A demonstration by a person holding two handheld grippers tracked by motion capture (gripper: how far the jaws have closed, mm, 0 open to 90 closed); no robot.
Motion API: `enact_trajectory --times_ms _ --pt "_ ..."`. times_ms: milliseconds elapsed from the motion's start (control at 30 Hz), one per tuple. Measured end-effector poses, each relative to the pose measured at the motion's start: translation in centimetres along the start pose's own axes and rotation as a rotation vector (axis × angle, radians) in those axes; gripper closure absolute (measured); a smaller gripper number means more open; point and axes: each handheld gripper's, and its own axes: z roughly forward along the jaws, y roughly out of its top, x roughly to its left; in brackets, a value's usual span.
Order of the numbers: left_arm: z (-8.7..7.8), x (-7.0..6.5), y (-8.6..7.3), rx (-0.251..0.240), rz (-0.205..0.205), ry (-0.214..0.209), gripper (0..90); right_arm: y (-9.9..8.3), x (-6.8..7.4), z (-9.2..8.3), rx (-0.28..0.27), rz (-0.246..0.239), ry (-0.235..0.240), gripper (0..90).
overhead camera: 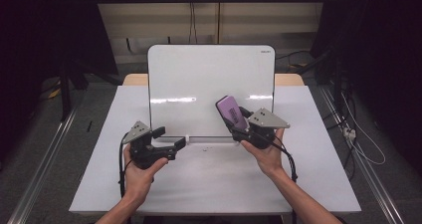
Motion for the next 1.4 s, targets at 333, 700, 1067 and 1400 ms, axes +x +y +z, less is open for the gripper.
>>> enact_trajectory --times_ms 333,700,1067,1400 --pt "1.6 -1.3 1.3 -0.053 -0.106 -0.067 13.9 -0.5 1.2 0.1 -0.009 -0.026 0.024 41.6" --pt "3.0 -3.4 1.9 -0.149 -0.140 -0.105 32.1 -0.7 2.4 0.4 -0.017 -0.029 0.048 41.6" --pt "4.5 -4.2 1.5 -0.231 -0.173 -0.087 38.7 -0.6 3.0 0.5 -0.043 0.028 0.080 41.6" --pt "5.3 -3.6 2.0 -0.235 -0.195 -0.121 57.3 -0.6 3.4 0.6 -0.039 0.028 0.098 41.6"
